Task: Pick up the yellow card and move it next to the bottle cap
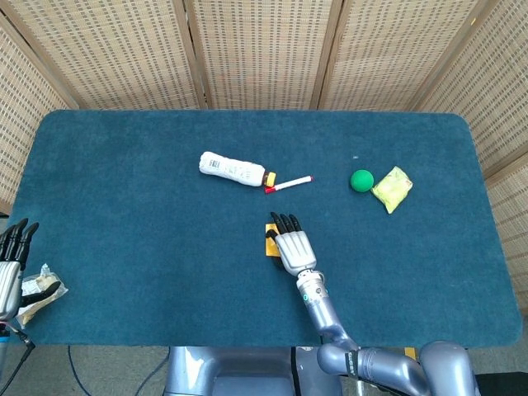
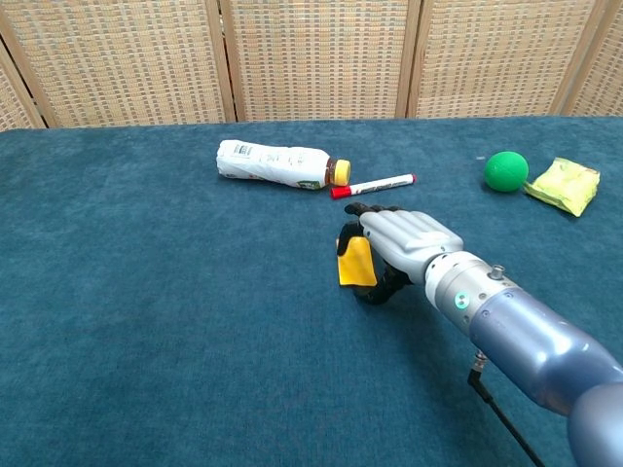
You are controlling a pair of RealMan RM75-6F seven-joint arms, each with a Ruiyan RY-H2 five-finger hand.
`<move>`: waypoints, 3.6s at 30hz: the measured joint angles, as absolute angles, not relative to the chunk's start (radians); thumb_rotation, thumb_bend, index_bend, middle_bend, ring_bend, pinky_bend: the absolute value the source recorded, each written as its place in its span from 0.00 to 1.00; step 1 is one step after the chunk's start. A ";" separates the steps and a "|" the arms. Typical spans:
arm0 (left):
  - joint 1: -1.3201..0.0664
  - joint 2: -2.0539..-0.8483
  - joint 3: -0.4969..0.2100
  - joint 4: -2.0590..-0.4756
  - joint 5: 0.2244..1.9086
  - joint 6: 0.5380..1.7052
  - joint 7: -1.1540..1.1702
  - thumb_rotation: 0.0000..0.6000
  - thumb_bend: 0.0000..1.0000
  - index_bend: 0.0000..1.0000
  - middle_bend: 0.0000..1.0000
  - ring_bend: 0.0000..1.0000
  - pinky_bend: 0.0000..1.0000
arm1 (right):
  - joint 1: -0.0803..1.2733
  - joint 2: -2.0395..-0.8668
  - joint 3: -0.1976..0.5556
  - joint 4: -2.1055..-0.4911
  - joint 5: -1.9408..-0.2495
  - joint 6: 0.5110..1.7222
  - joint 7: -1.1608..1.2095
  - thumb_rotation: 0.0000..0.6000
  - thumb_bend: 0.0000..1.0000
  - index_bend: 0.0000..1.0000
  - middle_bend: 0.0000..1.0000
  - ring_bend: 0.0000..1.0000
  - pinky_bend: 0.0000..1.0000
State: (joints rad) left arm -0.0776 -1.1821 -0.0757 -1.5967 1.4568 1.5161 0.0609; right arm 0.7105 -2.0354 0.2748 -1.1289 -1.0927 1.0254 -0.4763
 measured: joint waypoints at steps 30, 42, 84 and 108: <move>-0.080 -1.181 -0.075 -1.596 1.453 1.511 0.059 1.00 0.05 0.00 0.00 0.00 0.07 | 0.722 -2.054 0.280 -1.089 -1.090 1.031 -0.472 1.00 0.45 0.57 0.07 0.00 0.01; -0.082 -1.183 -0.076 -1.593 1.450 1.506 0.060 1.00 0.05 0.00 0.00 0.00 0.07 | 0.728 -2.060 0.288 -1.075 -1.085 1.029 -0.471 1.00 0.50 0.60 0.08 0.00 0.02; -0.088 -1.183 -0.086 -1.587 1.423 1.491 0.057 1.00 0.05 0.00 0.00 0.00 0.07 | 0.791 -2.054 0.324 -1.060 -1.057 0.989 -0.501 1.00 0.57 0.61 0.08 0.00 0.02; -0.092 -1.184 -0.094 -1.589 1.413 1.491 0.058 1.00 0.05 0.00 0.00 0.00 0.07 | 0.879 -1.984 0.433 -1.105 -1.033 1.047 -0.587 1.00 0.56 0.60 0.08 0.00 0.02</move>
